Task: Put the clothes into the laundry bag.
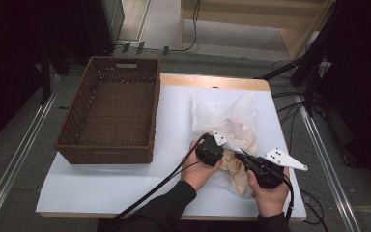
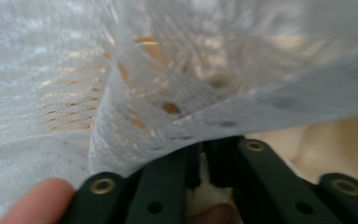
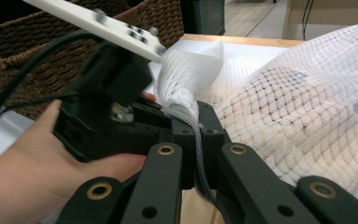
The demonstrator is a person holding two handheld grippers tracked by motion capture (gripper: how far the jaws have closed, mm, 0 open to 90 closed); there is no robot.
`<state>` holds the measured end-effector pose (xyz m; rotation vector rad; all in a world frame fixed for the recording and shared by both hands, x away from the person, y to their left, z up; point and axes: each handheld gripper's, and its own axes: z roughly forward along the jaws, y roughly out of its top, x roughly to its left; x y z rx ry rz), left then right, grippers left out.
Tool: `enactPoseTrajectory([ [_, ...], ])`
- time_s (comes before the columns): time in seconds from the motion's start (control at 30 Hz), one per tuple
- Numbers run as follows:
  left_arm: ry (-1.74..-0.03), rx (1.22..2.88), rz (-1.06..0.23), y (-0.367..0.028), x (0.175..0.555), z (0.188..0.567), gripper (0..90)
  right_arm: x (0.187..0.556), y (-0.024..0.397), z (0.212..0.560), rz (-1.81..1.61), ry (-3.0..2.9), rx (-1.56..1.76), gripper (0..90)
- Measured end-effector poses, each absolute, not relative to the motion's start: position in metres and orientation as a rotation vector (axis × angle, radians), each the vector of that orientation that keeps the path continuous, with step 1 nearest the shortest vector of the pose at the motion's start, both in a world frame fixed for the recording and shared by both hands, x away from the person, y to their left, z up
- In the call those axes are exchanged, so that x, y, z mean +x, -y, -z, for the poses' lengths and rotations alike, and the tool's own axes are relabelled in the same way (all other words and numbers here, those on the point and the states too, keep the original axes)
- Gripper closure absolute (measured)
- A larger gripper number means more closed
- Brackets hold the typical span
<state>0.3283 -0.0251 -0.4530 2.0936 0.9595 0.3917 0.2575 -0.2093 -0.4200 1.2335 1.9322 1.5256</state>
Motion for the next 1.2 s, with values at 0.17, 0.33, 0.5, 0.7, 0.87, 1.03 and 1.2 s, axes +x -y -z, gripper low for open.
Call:
enactPoseTrajectory([
  [0.17, -0.852, 2.004, -0.279, 0.012, 0.295, 0.438, 62.0, 0.259, 0.219, 0.417, -1.551, -1.889, 1.259, 90.0],
  [0.33, -0.702, 2.048, -0.16, 0.026, 0.262, 0.444, 55.2, 0.259, 0.216, 0.417, -1.553, -1.896, 1.258, 89.9],
  [0.5, -0.653, 2.221, -0.079, 0.058, 0.259, 0.467, 41.0, 0.259, 0.213, 0.416, -1.55, -1.896, 1.255, 89.9],
  [0.7, -0.76, 2.252, -0.152, 0.069, 0.269, 0.473, 60.0, 0.259, 0.217, 0.417, -1.552, -1.894, 1.259, 89.9],
  [0.87, -0.778, 2.228, -0.216, 0.069, 0.271, 0.468, 80.6, 0.257, 0.221, 0.416, -1.56, -1.883, 1.262, 89.9],
  [1.03, -0.835, 2.154, -0.332, 0.06, 0.286, 0.454, 83.1, 0.255, 0.219, 0.414, -1.566, -1.883, 1.254, 90.0],
  [1.2, -0.905, 2.094, -0.564, 0.05, 0.304, 0.444, 84.1, 0.25, 0.212, 0.407, -1.585, -1.904, 1.225, 90.0],
])
